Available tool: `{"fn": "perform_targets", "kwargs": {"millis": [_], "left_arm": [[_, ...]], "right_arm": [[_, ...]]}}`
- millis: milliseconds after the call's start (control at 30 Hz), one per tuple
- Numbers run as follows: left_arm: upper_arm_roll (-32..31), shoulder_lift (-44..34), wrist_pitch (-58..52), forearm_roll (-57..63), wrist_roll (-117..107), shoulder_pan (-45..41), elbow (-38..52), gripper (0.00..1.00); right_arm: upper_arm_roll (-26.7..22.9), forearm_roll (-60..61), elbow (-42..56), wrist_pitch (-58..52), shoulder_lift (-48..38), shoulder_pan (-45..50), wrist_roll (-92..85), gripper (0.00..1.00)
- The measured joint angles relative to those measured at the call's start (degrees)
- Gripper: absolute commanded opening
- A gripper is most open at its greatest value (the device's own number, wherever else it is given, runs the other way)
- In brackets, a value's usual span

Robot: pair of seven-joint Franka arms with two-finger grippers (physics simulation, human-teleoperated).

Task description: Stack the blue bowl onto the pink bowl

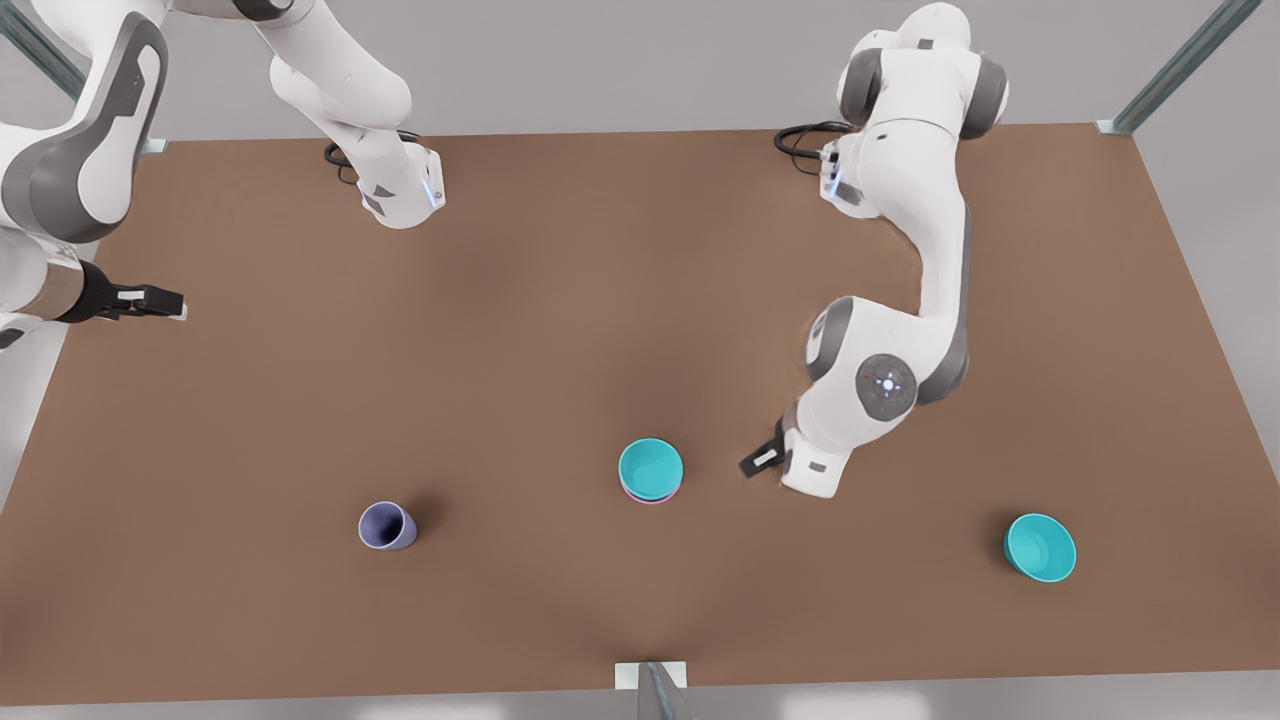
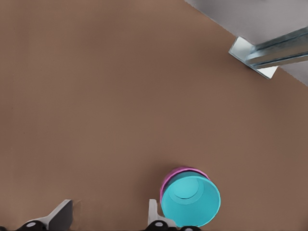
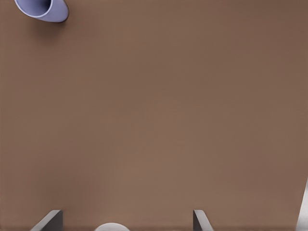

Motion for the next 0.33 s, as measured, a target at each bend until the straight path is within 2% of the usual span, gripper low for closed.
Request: {"fn": "perform_targets", "kwargs": {"millis": [67,100,167,200,333], "left_arm": [[6.58,-5.02,-8.67,2.29,2.92,0.41,0.10,1.00],[7.00,-8.17,-12.20,4.23,4.71,0.91,-0.17,1.00],[-4.59,-16.27,-16.80,9.91,8.12,9.86,-3.06,1.00],[-8.01,-19.95,-17.63,12.17,9.68,12.41,-6.45,1.00],[-11.40,-23.17,-20.09,16.89,15.14,14.58,-9.89,1.00]], "right_arm": [[0.00,0.00,0.00,-0.01,0.01,-0.05,-0.03,1.00],[0.00,0.00,0.00,-0.01,0.00,-0.04,-0.04,1.00],[0.00,0.00,0.00,-0.01,-0.05,0.00,-0.07,1.00],[0.00,0.00,0.00,-0.01,-0.02,0.03,-0.08,1.00],[0.00,0.00,0.00,-0.02,0.01,0.00,-0.12,1.00]]}}
